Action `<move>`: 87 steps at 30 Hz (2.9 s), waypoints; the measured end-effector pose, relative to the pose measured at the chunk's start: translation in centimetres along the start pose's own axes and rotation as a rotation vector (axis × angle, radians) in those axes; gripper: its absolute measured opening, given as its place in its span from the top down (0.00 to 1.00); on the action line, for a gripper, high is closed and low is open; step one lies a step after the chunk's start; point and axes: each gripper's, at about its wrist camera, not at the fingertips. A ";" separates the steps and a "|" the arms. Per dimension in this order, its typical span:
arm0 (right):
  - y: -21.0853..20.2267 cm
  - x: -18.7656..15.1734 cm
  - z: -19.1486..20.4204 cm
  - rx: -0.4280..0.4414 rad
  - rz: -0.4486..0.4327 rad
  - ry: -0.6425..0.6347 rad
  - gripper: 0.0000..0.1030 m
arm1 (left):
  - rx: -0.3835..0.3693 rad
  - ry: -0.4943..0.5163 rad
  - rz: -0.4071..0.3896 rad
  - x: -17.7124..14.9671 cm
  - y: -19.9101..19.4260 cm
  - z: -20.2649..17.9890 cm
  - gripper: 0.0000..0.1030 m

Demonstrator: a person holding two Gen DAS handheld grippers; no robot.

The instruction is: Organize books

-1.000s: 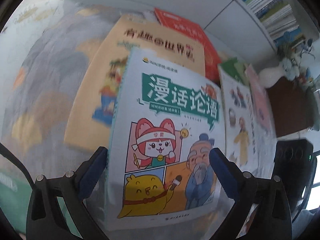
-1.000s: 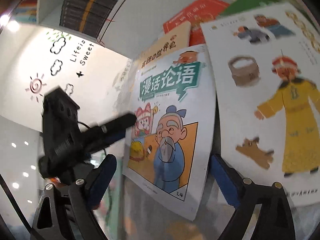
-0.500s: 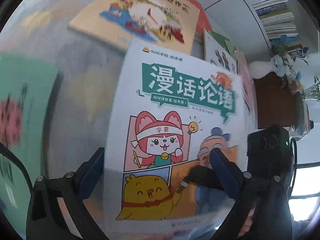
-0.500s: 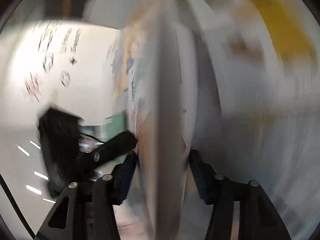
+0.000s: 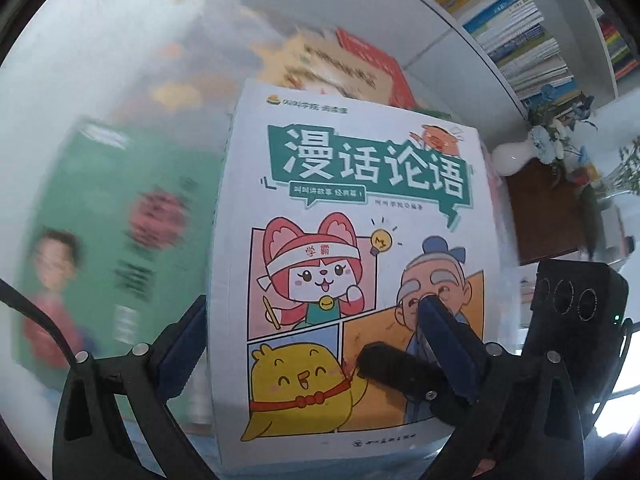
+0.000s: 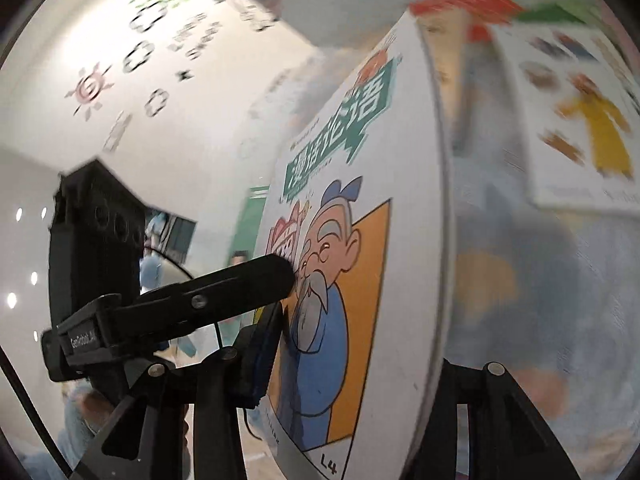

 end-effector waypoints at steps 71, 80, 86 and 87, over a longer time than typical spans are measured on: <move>-34.7 7.2 13.4 -0.626 -0.902 -0.259 0.00 | 0.271 0.550 -0.323 7.7 -14.3 -18.9 0.01; -28.8 9.5 4.5 -0.554 -0.727 -0.203 0.00 | 0.265 0.647 -0.215 10.9 -2.7 -15.1 0.01; -15.1 11.0 -2.7 -0.332 -0.503 -0.170 0.00 | 0.143 0.400 -0.226 14.2 4.8 -7.7 0.01; -12.4 11.0 -3.8 -0.299 -0.469 -0.170 0.00 | 0.176 0.388 -0.222 14.7 5.9 -6.9 0.01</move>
Point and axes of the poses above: each gripper's, at about its wrist camera, not at the fingertips, and y roughly the way its jaws point, z to its left, x to its top, and after that the axes turned 7 degrees about -z, right-handed
